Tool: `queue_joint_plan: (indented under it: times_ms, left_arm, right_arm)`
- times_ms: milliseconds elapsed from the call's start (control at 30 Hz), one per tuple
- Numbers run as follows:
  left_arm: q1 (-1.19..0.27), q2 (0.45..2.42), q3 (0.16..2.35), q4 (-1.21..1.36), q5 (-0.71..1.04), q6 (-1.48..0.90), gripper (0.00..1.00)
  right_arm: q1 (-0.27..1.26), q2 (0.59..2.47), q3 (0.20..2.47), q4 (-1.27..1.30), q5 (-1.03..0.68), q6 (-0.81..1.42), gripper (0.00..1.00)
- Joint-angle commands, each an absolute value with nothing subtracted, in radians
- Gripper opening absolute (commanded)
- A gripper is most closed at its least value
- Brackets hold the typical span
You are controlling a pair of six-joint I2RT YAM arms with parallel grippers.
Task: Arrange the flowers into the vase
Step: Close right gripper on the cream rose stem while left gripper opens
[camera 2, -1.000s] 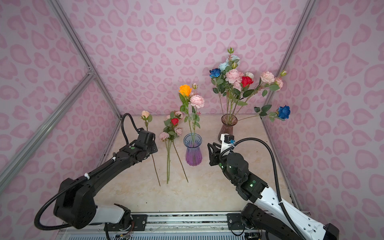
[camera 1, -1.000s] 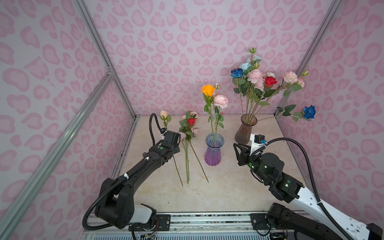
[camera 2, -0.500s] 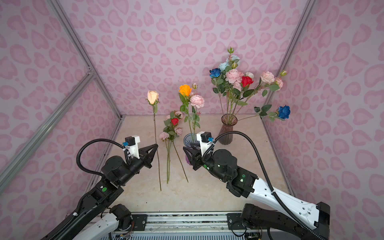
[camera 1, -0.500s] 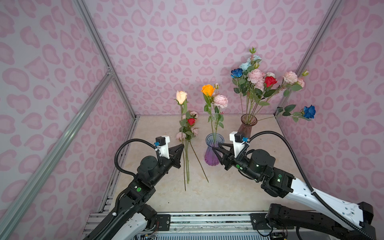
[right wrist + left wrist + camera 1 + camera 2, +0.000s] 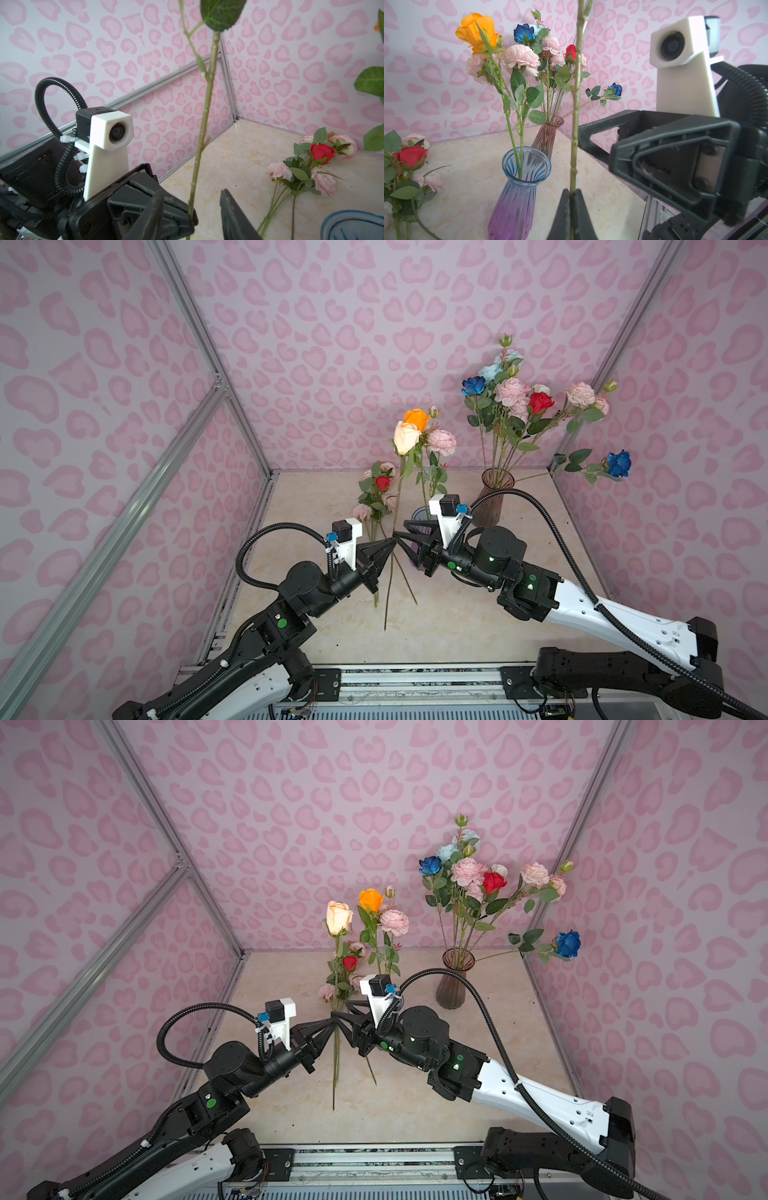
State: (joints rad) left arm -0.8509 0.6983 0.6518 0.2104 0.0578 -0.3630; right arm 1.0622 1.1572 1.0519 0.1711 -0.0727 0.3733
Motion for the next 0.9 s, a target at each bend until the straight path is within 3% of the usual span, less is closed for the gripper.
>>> queue_joint_plan:
  times_ms: [0, 133, 333, 867]
  left_arm:
    - [-0.859, 0.704, 0.661, 0.268, 0.051, -0.343, 0.03]
    - [-0.866, 0.707, 0.66, 0.264, 0.043, -0.333, 0.03]
    - [-0.867, 0.709, 0.662, 0.26, 0.043, -0.324, 0.03]
    - [-0.867, 0.685, 0.649, 0.245, 0.0, -0.319, 0.03]
  right_arm:
    - [1.063, 1.17, 1.05, 0.242, -0.088, 0.398, 0.41]
    - [1.063, 1.186, 1.053, 0.254, -0.084, 0.406, 0.21]
    - [1.063, 1.208, 1.063, 0.257, -0.093, 0.41, 0.1]
    - [1.062, 1.196, 1.038, 0.256, -0.044, 0.413, 0.06]
